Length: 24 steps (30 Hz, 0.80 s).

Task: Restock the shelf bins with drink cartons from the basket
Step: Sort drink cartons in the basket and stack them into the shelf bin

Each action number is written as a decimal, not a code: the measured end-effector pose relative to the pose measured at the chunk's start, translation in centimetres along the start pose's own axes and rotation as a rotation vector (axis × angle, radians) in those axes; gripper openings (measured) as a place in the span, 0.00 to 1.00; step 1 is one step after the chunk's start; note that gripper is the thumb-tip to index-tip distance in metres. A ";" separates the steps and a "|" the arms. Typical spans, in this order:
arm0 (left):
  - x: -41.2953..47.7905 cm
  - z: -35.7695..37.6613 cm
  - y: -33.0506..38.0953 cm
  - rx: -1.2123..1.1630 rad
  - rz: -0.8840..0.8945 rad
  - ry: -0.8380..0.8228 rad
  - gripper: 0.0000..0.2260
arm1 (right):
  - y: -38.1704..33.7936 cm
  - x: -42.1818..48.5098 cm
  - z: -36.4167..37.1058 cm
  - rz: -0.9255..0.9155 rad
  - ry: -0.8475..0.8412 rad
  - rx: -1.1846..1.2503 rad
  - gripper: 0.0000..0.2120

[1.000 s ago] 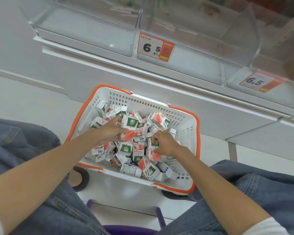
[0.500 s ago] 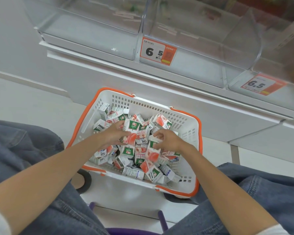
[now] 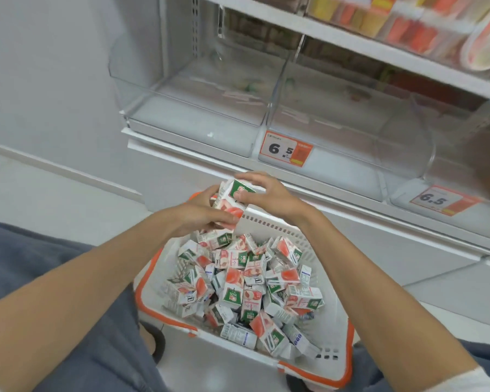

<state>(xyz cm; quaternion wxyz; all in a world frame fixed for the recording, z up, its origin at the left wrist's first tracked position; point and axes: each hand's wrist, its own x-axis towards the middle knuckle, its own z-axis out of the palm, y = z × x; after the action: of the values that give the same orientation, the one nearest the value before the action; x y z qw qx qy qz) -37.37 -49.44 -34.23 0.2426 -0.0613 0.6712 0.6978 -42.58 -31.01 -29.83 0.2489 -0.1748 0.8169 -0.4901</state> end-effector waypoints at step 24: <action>5.3 -23.3 8.9 0.732 0.524 1.079 0.46 | -16.4 28.1 5.4 0.025 -0.151 -0.032 0.25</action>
<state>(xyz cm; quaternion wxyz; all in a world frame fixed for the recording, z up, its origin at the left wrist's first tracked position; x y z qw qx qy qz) -51.30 -70.44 -30.49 -0.2951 -0.1495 0.8824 0.3345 -61.70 -57.23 -23.98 0.3128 -0.2051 0.8057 -0.4593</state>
